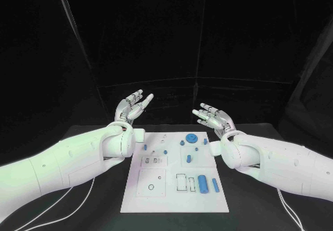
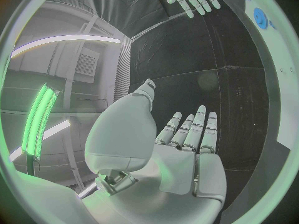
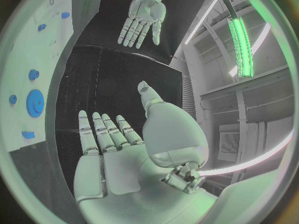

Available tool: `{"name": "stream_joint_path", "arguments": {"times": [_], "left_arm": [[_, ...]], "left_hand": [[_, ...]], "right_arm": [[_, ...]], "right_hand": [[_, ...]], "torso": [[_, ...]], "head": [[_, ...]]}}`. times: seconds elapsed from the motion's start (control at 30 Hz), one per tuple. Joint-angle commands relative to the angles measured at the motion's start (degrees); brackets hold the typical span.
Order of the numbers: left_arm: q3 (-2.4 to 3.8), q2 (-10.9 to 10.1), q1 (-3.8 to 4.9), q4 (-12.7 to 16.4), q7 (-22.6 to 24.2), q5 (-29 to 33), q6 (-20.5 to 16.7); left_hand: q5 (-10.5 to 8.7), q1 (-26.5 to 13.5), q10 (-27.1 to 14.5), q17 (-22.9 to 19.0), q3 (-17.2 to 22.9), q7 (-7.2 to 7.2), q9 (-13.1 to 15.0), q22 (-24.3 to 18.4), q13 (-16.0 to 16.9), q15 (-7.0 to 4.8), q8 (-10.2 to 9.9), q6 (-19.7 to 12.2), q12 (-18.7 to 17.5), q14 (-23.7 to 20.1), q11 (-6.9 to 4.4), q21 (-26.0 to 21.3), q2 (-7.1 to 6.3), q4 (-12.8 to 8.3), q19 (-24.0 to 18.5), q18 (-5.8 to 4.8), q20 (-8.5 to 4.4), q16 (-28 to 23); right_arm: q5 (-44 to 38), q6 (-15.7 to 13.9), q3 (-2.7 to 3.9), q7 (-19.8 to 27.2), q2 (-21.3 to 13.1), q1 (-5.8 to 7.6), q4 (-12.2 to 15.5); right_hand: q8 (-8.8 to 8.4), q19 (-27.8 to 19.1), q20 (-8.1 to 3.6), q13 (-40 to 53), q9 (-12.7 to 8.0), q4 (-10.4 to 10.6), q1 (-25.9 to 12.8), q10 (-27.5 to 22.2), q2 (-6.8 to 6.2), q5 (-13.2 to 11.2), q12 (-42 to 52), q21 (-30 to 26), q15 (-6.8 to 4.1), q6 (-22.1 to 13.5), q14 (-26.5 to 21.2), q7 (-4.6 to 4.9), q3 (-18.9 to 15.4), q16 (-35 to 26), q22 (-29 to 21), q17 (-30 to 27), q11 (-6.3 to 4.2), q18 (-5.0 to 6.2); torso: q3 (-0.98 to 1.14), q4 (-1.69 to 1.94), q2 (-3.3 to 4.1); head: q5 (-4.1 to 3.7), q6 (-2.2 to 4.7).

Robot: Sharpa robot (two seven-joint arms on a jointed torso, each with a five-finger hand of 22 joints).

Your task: Assemble the parts on the task board

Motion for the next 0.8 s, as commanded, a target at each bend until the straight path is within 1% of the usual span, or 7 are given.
{"name": "stream_joint_path", "arguments": {"times": [0.03,0.27,0.3,0.37,0.43,0.6,0.8], "left_arm": [[0.11,0.3,0.21,-0.7,2.6,0.1,4.8],[0.11,0.3,0.21,-0.7,2.6,0.1,4.8],[0.12,-2.0,0.22,-0.9,2.0,1.9,7.4],[0.11,-2.2,0.23,-0.8,2.0,2.0,7.7],[0.11,-2.4,0.22,-0.6,2.0,2.0,8.1],[0.09,-3.8,0.21,0.9,3.1,2.0,9.1],[0.07,-6.1,0.20,4.0,3.3,2.0,9.4]], "left_hand": [[0.47,2.7,1.0,0.2,0.3,4.68,0.2,0.1,0.2,0.47,0.4,1.3,0.4,1.3,0.36,0.4,-0.14,0.8,1.0,1.32,0.57,0.5],[0.42,3.1,3.5,0.9,0.4,5.41,0.3,0.6,0.4,0.66,0.7,3.0,0.7,6.6,1.18,1.2,0.39,0.7,4.2,1.97,0.69,1.5],[0.40,3.1,4.0,1.1,0.4,5.53,0.4,0.7,0.4,0.66,0.7,3.4,0.7,7.8,1.28,1.3,0.48,0.6,5.0,2.04,0.70,1.7],[0.39,3.3,5.1,1.4,0.3,5.72,0.4,0.9,0.5,0.59,0.8,4.4,0.8,10.6,1.49,1.7,0.58,0.6,7.1,2.16,0.69,2.3],[0.34,3.8,10.3,2.0,0.3,6.31,0.8,2.0,0.9,0.38,1.4,8.0,1.6,14.7,2.36,3.7,0.91,0.3,15.2,2.55,0.57,4.0],[0.26,5.2,29.7,2.9,-0.3,6.02,1.7,3.2,1.9,-1.84,3.7,22.3,5.1,23.4,1.27,7.4,2.27,-1.7,26.3,4.49,0.31,6.9],[0.21,6.1,35.3,4.4,-1.2,5.11,1.7,3.6,2.0,-3.84,4.8,28.0,6.6,30.3,-0.23,9.3,3.19,-4.2,32.9,4.88,-1.34,8.6]], "right_arm": [[-5.6,10.7,-0.23,-3.9,0.7,0.58,-1.8],[-7.0,13.6,-0.52,-5.1,1.5,1.04,-3.5],[-14.1,8.6,-0.46,-3.5,-0.8,1.09,-3.6],[-16.1,8.1,-0.44,-3.5,-1.0,1.17,-3.7],[-18.3,7.8,-0.43,-3.5,-1.2,1.37,-3.8],[-25.6,7.2,-0.40,-3.8,-1.7,2.38,-4.3],[-32.7,7.4,-0.39,-4.8,-1.9,4.13,-4.4]], "right_hand": [[0.84,4.7,0.37,0.6,0.5,-2.0,5.2,7.5,0.71,0.6,1.2,0.9,1.03,4.7,9.3,7.34,0.4,1.4,0.5,0.7,1.41,1.63],[2.75,17.7,0.37,1.6,1.6,-5.2,8.9,27.7,1.08,1.0,5.0,3.0,-0.41,20.7,26.8,6.15,1.6,3.7,1.7,1.5,0.26,4.00],[3.11,19.4,0.35,1.6,1.8,-5.6,9.2,28.9,1.11,1.0,5.3,3.4,-0.79,23.4,28.0,5.93,1.8,3.9,1.8,1.6,-0.12,4.38],[3.48,20.8,0.32,1.6,1.9,-6.1,9.6,30.6,1.14,1.0,5.6,3.9,-1.35,27.1,29.7,5.51,2.1,4.1,1.9,1.5,-0.63,4.87],[3.92,23.0,0.12,1.4,2.0,-6.8,9.8,33.3,1.26,1.0,5.8,4.6,-2.21,32.3,32.5,4.89,2.7,4.3,1.9,1.4,-1.39,5.07],[3.76,26.8,-1.17,1.5,2.0,-8.5,9.5,38.2,1.14,1.1,5.3,5.8,-3.62,36.4,37.3,3.80,4.6,4.2,1.9,1.5,-2.72,5.30],[2.98,30.2,-2.50,1.5,2.0,-9.9,8.2,41.2,0.83,1.0,3.9,6.8,-4.83,38.5,41.7,3.48,6.9,4.1,1.8,1.7,-3.53,5.31]], "torso": [[0.01,0.00,0.00],[0.01,0.00,0.00],[-0.08,0.00,0.48],[-0.05,-0.02,0.58],[-0.05,0.00,0.77],[-0.06,0.00,1.46],[-0.08,0.11,2.96]], "head": [[0.00,-0.01],[0.00,-0.01],[-0.20,-0.97],[-0.05,-0.94],[-0.14,-0.98],[-0.27,-0.85],[-0.45,-0.55]]}}
